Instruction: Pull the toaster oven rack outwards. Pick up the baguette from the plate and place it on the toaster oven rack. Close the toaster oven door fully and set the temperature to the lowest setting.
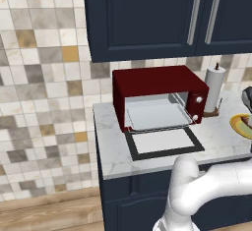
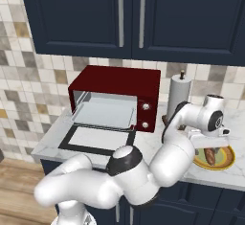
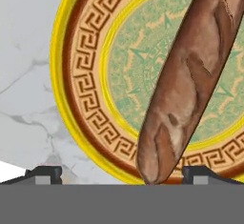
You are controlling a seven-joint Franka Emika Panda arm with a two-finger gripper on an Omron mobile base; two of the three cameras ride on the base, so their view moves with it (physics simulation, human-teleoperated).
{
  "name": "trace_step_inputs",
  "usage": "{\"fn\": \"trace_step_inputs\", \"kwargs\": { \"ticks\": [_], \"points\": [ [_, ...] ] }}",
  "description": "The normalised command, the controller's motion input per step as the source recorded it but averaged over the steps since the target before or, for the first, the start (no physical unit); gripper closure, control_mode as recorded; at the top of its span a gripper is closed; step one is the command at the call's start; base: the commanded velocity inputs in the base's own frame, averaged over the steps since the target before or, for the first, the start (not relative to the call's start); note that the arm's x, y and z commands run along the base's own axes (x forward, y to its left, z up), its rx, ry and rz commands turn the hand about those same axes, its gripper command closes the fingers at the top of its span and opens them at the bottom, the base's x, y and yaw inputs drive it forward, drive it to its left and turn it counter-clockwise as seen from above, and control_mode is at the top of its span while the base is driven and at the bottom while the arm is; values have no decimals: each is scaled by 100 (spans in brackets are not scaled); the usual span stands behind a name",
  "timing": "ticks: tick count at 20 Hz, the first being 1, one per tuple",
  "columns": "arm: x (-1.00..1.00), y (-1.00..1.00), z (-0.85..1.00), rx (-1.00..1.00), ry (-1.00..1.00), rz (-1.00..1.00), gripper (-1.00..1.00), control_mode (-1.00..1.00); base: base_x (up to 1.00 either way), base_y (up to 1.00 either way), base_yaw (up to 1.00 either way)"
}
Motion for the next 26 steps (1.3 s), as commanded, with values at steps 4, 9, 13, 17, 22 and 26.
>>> {"fn": "trace_step_inputs", "kwargs": {
  "ticks": [4,9,13,17,22,26],
  "points": [
    [0,-23,-29,0,0,1,-100,-100,0,0,0],
    [0,-9,-32,1,0,5,-100,-100,0,0,0],
    [0,-12,-18,1,-3,6,-100,-100,0,0,0],
    [2,-23,-8,2,-1,5,-100,-100,0,0,0],
    [10,11,-48,0,0,1,100,-100,0,0,0],
    [-2,13,-52,0,0,0,100,-100,0,0,0]
  ]
}}
